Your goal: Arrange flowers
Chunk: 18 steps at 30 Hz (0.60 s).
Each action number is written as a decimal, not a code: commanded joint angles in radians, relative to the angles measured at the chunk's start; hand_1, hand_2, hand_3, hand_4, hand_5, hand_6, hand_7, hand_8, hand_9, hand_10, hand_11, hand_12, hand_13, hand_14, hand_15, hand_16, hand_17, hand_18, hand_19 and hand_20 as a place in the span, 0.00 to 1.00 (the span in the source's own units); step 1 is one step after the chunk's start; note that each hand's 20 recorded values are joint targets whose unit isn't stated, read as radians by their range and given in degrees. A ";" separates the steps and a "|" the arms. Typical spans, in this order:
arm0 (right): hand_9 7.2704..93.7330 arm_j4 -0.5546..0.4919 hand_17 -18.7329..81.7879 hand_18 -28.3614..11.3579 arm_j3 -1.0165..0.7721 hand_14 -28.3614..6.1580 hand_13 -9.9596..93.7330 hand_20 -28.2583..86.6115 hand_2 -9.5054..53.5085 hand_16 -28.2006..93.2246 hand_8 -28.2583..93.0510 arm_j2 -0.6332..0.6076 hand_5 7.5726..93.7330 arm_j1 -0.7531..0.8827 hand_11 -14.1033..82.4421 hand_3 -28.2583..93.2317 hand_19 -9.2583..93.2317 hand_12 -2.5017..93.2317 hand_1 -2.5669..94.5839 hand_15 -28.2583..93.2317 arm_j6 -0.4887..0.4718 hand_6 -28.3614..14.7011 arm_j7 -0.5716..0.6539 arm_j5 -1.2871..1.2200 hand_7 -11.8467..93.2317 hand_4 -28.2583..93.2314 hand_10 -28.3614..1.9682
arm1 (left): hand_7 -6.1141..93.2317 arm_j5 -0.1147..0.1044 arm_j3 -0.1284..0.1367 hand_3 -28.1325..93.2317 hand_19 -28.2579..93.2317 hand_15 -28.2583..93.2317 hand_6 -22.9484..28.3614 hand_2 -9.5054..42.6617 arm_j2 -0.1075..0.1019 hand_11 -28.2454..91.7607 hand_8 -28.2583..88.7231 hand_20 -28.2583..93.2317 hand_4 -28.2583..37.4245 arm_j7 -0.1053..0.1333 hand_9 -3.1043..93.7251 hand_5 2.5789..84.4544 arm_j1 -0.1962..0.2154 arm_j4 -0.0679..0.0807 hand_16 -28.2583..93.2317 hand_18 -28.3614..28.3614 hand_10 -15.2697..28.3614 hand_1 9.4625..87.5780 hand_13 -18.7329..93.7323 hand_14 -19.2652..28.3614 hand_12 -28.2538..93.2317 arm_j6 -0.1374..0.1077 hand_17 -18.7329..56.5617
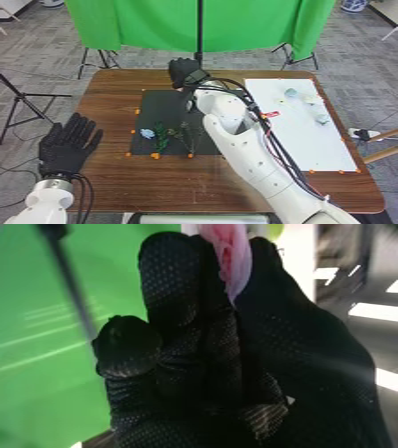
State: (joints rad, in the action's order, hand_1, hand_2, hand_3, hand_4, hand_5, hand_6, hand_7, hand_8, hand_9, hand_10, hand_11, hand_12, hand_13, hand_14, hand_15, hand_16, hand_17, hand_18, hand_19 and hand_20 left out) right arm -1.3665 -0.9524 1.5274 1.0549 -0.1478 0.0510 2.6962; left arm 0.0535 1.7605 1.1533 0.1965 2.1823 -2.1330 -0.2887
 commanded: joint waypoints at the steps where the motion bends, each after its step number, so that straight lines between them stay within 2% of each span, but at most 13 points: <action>1: 0.92 0.109 0.73 0.39 -0.081 0.77 0.88 0.54 0.00 0.63 0.26 0.166 0.76 0.033 0.27 0.79 1.00 0.49 0.71 0.51 -0.109 0.66 -0.047 0.181 0.50 0.00 0.71 | 0.28 -0.005 -0.029 0.85 0.59 0.66 0.62 0.50 -0.029 0.50 0.14 0.36 0.00 -0.005 0.44 0.54 -0.033 0.023 0.16 0.78 0.69 0.29 0.44 0.74 0.33 0.014 0.17; 2: 0.92 0.118 0.73 0.38 -0.084 0.78 0.88 0.54 0.00 0.63 0.26 0.180 0.76 0.035 0.27 0.79 1.00 0.49 0.71 0.51 -0.101 0.66 -0.056 0.206 0.50 0.00 0.71 | 0.28 -0.003 -0.032 0.85 0.59 0.66 0.62 0.50 -0.031 0.50 0.14 0.36 0.00 -0.002 0.44 0.54 -0.036 0.026 0.16 0.78 0.69 0.29 0.44 0.74 0.33 0.024 0.17; 5: 0.91 0.142 0.72 0.38 -0.109 0.78 0.87 0.55 0.00 0.63 0.26 0.224 0.75 0.050 0.27 0.80 1.00 0.49 0.71 0.52 -0.100 0.66 -0.102 0.309 0.49 0.00 0.71 | 0.28 -0.001 -0.036 0.85 0.59 0.66 0.62 0.50 -0.038 0.50 0.14 0.36 0.00 -0.011 0.44 0.54 -0.045 0.030 0.16 0.78 0.69 0.29 0.44 0.74 0.33 0.021 0.17; 7: 0.91 0.149 0.71 0.36 -0.131 0.77 0.87 0.55 0.00 0.63 0.26 0.253 0.75 0.064 0.27 0.80 1.00 0.49 0.71 0.52 -0.091 0.66 -0.128 0.381 0.50 0.00 0.71 | 0.28 -0.001 -0.040 0.85 0.59 0.66 0.62 0.50 -0.039 0.50 0.14 0.36 0.00 -0.008 0.44 0.54 -0.047 0.032 0.16 0.78 0.69 0.29 0.44 0.74 0.33 0.027 0.17; 8: 0.91 0.155 0.70 0.35 -0.141 0.77 0.87 0.55 0.00 0.63 0.26 0.269 0.75 0.074 0.27 0.80 1.00 0.49 0.71 0.52 -0.088 0.66 -0.147 0.445 0.50 0.00 0.71 | 0.28 0.001 -0.044 0.85 0.59 0.66 0.62 0.50 -0.041 0.50 0.14 0.36 0.00 -0.016 0.44 0.54 -0.054 0.036 0.16 0.78 0.69 0.29 0.44 0.74 0.33 0.027 0.17; 9: 0.91 0.158 0.69 0.34 -0.144 0.77 0.86 0.55 0.00 0.63 0.25 0.278 0.74 0.078 0.28 0.80 1.00 0.49 0.71 0.52 -0.096 0.66 -0.159 0.473 0.50 0.00 0.71 | 0.28 0.001 -0.044 0.85 0.59 0.66 0.62 0.50 -0.043 0.50 0.14 0.36 0.00 -0.020 0.44 0.54 -0.052 0.034 0.16 0.78 0.69 0.29 0.44 0.74 0.33 0.023 0.17; 14: 0.90 0.140 0.68 0.32 -0.117 0.76 0.85 0.56 0.00 0.63 0.24 0.290 0.73 0.102 0.28 0.80 1.00 0.49 0.71 0.53 -0.091 0.67 -0.201 0.530 0.51 0.00 0.71 | 0.28 -0.002 -0.045 0.85 0.59 0.66 0.62 0.50 -0.051 0.50 0.14 0.36 0.00 -0.012 0.44 0.54 -0.052 0.033 0.16 0.78 0.69 0.29 0.44 0.74 0.33 0.023 0.17; 16: 0.89 0.127 0.67 0.31 -0.087 0.76 0.85 0.57 0.00 0.63 0.24 0.272 0.73 0.091 0.28 0.80 0.99 0.49 0.70 0.53 -0.116 0.67 -0.199 0.511 0.51 0.00 0.70 | 0.28 -0.003 -0.050 0.85 0.59 0.66 0.62 0.50 -0.048 0.50 0.14 0.36 0.00 -0.006 0.44 0.54 -0.060 0.038 0.16 0.78 0.69 0.28 0.44 0.74 0.33 0.034 0.17; 17: 0.88 0.132 0.66 0.30 -0.077 0.75 0.83 0.57 0.00 0.62 0.23 0.266 0.72 0.084 0.28 0.80 0.99 0.49 0.70 0.53 -0.099 0.67 -0.191 0.503 0.51 0.00 0.69 | 0.28 -0.001 -0.053 0.85 0.59 0.66 0.62 0.50 -0.050 0.50 0.14 0.36 0.00 -0.005 0.44 0.54 -0.068 0.041 0.16 0.78 0.69 0.28 0.44 0.74 0.33 0.043 0.17; 18: 0.88 0.138 0.65 0.29 -0.088 0.75 0.83 0.58 0.00 0.62 0.23 0.275 0.71 0.091 0.28 0.80 0.99 0.49 0.70 0.53 -0.089 0.67 -0.203 0.531 0.51 0.00 0.69 | 0.28 0.001 -0.050 0.85 0.59 0.66 0.62 0.50 -0.050 0.50 0.14 0.36 0.00 -0.006 0.44 0.54 -0.062 0.038 0.16 0.78 0.69 0.28 0.44 0.74 0.33 0.043 0.17</action>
State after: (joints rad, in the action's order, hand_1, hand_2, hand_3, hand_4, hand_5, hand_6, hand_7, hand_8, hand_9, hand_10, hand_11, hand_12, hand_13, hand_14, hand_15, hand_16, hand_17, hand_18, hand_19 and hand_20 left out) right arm -1.2121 -1.1076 1.7974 1.1452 -0.2480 -0.1325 2.9368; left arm 0.0541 1.7187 1.1047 0.1913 2.1240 -2.1061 -0.2736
